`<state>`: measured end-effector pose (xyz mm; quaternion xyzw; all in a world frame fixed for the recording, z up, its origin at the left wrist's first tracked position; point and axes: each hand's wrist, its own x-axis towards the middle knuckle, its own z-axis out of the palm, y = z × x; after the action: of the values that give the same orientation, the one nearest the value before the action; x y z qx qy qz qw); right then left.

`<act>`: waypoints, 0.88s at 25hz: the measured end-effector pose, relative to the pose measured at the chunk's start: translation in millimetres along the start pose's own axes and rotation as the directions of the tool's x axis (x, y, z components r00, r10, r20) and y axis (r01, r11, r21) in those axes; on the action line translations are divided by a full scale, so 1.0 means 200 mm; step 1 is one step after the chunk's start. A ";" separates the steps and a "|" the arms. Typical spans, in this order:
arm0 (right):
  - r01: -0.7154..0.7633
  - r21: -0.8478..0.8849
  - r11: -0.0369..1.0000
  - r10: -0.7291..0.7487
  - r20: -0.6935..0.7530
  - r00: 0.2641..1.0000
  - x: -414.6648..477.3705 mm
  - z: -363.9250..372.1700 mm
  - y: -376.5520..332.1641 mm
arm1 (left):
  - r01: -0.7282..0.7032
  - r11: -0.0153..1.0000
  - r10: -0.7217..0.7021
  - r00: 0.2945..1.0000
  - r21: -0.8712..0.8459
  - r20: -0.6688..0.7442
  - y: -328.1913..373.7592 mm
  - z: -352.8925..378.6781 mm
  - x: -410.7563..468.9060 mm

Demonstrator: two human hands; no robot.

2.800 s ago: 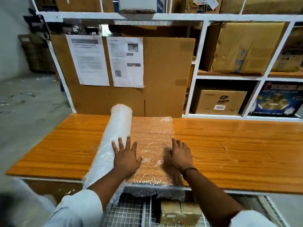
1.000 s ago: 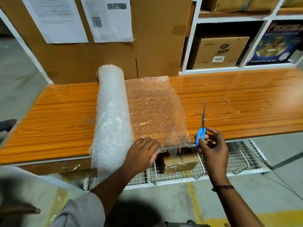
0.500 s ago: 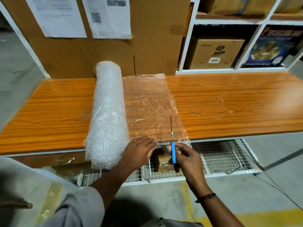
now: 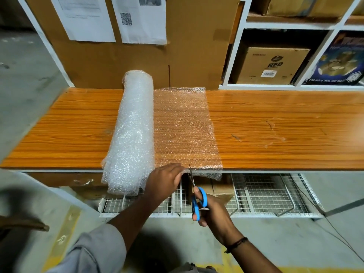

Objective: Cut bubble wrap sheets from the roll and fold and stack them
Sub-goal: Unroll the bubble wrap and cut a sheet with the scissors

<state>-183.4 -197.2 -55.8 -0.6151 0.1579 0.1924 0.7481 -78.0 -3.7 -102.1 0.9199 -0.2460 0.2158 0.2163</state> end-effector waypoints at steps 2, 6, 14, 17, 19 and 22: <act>0.020 -0.033 0.999 -0.020 0.000 1.000 0.02 0.01 0.00 | 0.001 1.000 -0.001 1.000 -0.003 -0.013 0.01 0.01 0.00; 0.063 -0.067 0.996 -0.064 -0.009 0.998 0.07 0.03 -0.02 | -0.017 1.000 0.016 0.998 -0.022 -0.056 0.02 0.00 0.01; 0.074 -0.139 0.988 -0.083 -0.056 0.995 0.19 0.06 -0.07 | -0.061 0.997 0.058 0.996 -0.043 -0.069 0.00 0.01 0.03; 0.082 -0.135 0.987 -0.091 -0.057 0.994 0.23 0.07 -0.08 | -0.081 0.994 0.078 0.996 -0.071 -0.050 -0.01 0.02 0.03; 0.087 -0.133 0.987 -0.096 -0.062 0.993 0.25 0.08 -0.08 | -0.086 0.991 0.085 0.996 -0.099 -0.023 -0.02 0.02 0.03; 0.088 -0.142 0.986 -0.098 -0.069 0.993 0.27 0.09 -0.07 | -0.081 0.986 0.083 0.997 -0.148 0.005 -0.04 0.03 0.03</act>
<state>-129.0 -177.6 -66.4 -0.6790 0.1435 0.1445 0.7053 -67.0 -2.9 -106.1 0.8917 -0.3000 0.2006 0.2732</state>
